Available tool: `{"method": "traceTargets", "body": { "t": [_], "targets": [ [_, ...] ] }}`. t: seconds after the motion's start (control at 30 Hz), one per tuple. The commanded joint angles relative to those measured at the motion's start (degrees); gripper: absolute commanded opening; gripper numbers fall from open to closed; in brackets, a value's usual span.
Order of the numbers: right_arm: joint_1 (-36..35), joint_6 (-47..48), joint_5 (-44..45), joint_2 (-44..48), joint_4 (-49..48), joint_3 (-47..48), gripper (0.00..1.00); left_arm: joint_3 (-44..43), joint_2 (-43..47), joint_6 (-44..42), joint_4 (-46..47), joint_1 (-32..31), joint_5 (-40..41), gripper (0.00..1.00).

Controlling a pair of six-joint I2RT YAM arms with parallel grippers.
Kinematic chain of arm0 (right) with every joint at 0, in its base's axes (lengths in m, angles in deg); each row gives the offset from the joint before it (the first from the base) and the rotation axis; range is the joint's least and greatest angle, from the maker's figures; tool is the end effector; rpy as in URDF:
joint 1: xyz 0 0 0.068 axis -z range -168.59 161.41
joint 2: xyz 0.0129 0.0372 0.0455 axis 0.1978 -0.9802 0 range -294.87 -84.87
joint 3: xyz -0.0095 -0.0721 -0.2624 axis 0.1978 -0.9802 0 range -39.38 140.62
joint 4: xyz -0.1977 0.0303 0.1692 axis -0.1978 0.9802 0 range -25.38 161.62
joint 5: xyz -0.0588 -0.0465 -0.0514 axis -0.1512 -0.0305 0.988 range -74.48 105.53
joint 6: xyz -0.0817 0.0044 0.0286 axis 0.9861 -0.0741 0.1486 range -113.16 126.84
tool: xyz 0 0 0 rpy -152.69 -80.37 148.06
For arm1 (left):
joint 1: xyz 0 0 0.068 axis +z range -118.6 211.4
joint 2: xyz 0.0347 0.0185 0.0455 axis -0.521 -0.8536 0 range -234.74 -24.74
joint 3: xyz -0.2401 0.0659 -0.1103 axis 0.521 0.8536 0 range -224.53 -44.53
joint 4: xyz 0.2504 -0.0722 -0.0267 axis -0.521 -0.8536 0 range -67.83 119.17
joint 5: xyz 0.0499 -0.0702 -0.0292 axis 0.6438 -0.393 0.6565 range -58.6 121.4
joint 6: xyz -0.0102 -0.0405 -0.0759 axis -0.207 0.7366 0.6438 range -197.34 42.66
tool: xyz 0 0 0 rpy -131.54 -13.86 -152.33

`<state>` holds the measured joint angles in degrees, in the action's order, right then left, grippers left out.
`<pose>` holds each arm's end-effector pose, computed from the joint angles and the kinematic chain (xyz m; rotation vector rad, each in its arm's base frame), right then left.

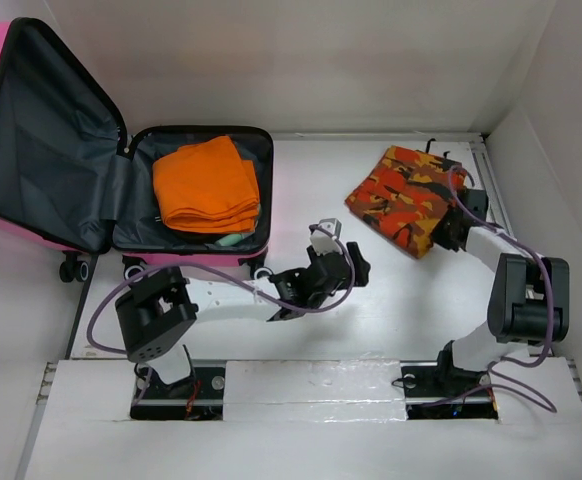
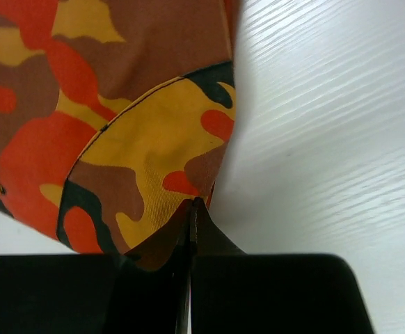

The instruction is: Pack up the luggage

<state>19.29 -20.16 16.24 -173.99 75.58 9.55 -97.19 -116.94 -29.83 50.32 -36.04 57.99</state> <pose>0.3334 -0.0472 0.1470 0.7449 2.3527 0.1294 0.1823 -0.3496 0.2218 0.0100 1.9679 -0.9333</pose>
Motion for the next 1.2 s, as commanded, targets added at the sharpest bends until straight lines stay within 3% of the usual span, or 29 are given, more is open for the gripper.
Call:
{"method": "traceTargets", "body": {
  "t": [0.0,0.27,0.37,0.4,0.53,0.83,1.17],
  "targets": [
    [-3.0,0.8,-5.7,2.1,-2.9,-2.5,0.0,-2.1,-0.3,4.1,0.1,2.2,-0.9,0.63],
    [-10.1,-0.9,-5.3,8.5,-3.5,-7.0,0.0,-5.6,-5.1,5.9,-1.2,6.3,-2.0,0.63],
    [-10.7,-0.9,-4.8,13.5,-2.9,-7.9,0.03,-9.8,-9.7,7.1,-1.7,9.7,-5.3,0.58],
    [-10.7,-0.9,-4.8,14.7,-2.2,-7.9,0.22,-11.0,-11.1,7.1,-2.4,10.6,-6.2,0.56],
    [-11.2,0.3,-4.8,21.3,-0.5,-7.9,0.52,-16.8,-17.5,8.4,-4.3,13.5,-8.1,0.5],
    [-12.9,0.8,-7.7,32.5,-0.5,-9.3,0.52,-39.8,-34.7,7.2,-19.3,14.0,-4.4,0.52],
    [-14.6,0.3,-9.8,38.8,0.0,-8.1,0.52,-53.9,-45.7,6.5,-27.7,14.0,-2.5,0.53]
  ]
}}
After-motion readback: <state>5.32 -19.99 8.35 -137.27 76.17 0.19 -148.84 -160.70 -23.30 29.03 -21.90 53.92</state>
